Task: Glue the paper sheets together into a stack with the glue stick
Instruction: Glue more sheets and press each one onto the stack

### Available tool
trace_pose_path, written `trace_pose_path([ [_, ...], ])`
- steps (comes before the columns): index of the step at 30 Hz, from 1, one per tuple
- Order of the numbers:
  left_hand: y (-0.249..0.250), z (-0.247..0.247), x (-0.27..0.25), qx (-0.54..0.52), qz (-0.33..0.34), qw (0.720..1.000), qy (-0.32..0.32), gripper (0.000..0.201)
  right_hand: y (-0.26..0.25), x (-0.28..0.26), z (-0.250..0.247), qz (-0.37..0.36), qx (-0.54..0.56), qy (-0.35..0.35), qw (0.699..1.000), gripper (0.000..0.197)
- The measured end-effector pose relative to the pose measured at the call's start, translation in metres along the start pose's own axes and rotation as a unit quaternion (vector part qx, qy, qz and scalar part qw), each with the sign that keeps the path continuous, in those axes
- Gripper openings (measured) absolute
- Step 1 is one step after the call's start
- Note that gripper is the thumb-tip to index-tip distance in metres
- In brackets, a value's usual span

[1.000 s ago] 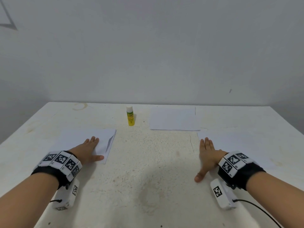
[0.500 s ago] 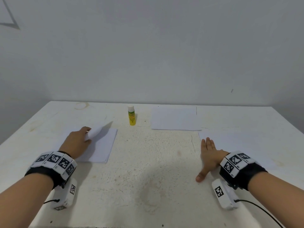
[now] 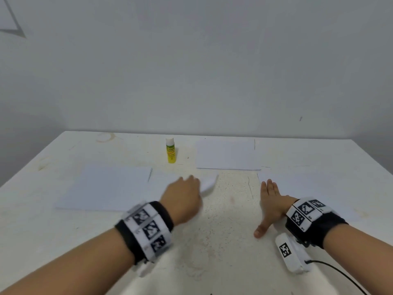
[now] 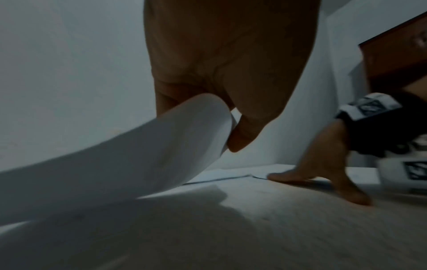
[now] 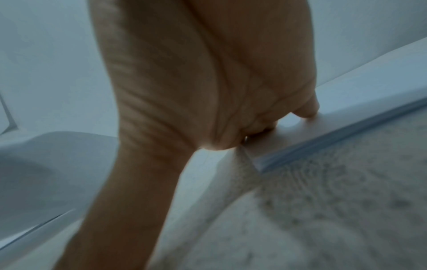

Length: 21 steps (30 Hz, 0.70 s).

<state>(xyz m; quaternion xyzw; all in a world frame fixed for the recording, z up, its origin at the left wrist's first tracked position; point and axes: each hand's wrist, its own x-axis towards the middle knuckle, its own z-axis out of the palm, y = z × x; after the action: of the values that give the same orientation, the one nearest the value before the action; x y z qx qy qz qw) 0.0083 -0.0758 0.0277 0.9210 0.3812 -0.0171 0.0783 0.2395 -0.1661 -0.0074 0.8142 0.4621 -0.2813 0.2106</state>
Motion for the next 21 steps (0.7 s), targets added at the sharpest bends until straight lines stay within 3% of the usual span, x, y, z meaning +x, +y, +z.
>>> trace_pose_path([
  [5,0.032,0.028,0.014,0.027,0.021,0.991,-0.132,0.053,0.004,0.004,-0.005,-0.034,0.003,0.02,0.999,0.186],
  [7,0.031,0.029,0.017,0.024,0.029,0.986,-0.161,0.058,0.008,0.01,-0.011,-0.044,0.015,0.055,0.997,0.181],
  [10,0.024,0.026,0.022,0.056,0.076,0.98,-0.175,0.037,0.018,0.02,-0.018,-0.042,0.049,0.119,0.991,0.151],
  [12,0.015,0.024,0.027,0.057,0.092,0.976,-0.189,0.03,0.022,0.026,-0.023,-0.029,0.085,0.143,0.986,0.121],
  [14,0.005,0.023,0.03,0.058,0.114,0.972,-0.199,0.042,0.025,0.028,-0.028,-0.018,0.114,0.15,0.982,0.097],
  [16,-0.006,0.022,0.032,0.055,0.142,0.968,-0.2,0.057,0.024,0.028,-0.034,-0.021,0.117,0.18,0.976,0.096],
  [18,-0.015,0.023,0.032,0.046,0.156,0.967,-0.194,0.067,0.015,0.017,-0.045,-0.032,0.155,0.248,0.956,0.083],
  [21,-0.027,0.025,0.033,0.049,0.138,0.965,-0.217,0.074,-0.01,0.009,-0.064,-0.106,0.225,0.325,0.913,0.05],
])
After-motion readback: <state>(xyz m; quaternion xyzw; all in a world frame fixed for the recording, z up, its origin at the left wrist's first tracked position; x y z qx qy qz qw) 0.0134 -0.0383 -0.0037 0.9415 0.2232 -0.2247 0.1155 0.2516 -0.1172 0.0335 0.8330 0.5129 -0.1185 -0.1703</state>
